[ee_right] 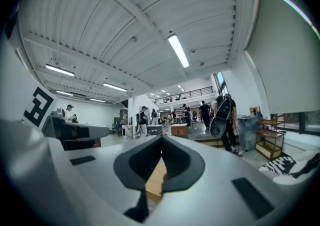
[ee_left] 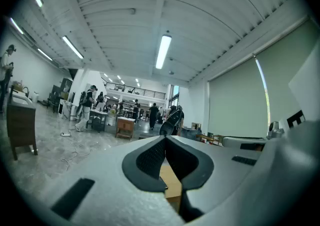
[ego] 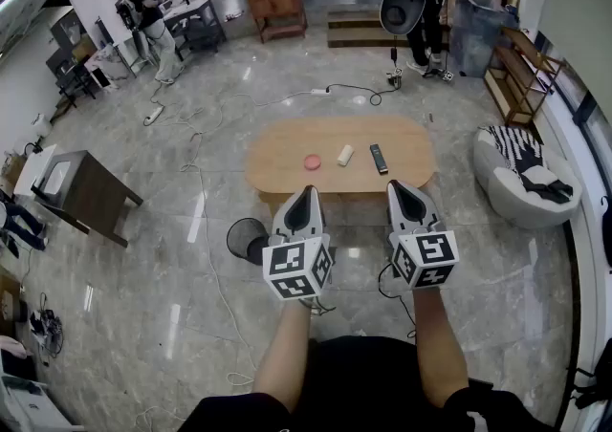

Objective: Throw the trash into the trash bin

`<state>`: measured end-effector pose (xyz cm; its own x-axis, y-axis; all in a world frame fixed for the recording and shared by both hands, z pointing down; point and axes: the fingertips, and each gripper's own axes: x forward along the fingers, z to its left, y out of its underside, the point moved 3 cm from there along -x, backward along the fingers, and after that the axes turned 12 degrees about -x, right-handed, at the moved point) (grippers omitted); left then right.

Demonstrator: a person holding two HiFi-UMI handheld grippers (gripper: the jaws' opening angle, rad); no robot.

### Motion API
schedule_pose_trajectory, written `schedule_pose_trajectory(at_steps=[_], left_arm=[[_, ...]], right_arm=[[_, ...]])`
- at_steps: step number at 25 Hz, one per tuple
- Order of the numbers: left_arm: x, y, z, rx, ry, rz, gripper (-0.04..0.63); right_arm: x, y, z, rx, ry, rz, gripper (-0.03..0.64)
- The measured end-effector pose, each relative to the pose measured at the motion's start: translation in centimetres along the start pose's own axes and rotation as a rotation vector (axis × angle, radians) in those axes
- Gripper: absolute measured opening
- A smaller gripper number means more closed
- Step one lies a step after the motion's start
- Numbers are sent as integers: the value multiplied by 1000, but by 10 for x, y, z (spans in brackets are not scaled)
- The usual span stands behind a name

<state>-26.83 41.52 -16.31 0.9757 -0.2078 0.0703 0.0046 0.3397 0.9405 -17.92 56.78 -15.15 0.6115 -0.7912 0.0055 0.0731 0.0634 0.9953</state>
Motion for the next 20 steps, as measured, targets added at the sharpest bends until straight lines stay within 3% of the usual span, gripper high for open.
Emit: schedule_pose_trajectory(at_steps=[9, 16, 20], left_arm=[[11, 5, 17, -30, -31, 0, 6], [36, 6, 80, -77, -97, 8, 6], [79, 4, 120, -103, -129, 0, 6]], right_arm=[[18, 1, -12, 53, -7, -35, 12], [82, 18, 17, 44, -84, -13, 12], [138, 27, 17, 4, -107, -10, 12]])
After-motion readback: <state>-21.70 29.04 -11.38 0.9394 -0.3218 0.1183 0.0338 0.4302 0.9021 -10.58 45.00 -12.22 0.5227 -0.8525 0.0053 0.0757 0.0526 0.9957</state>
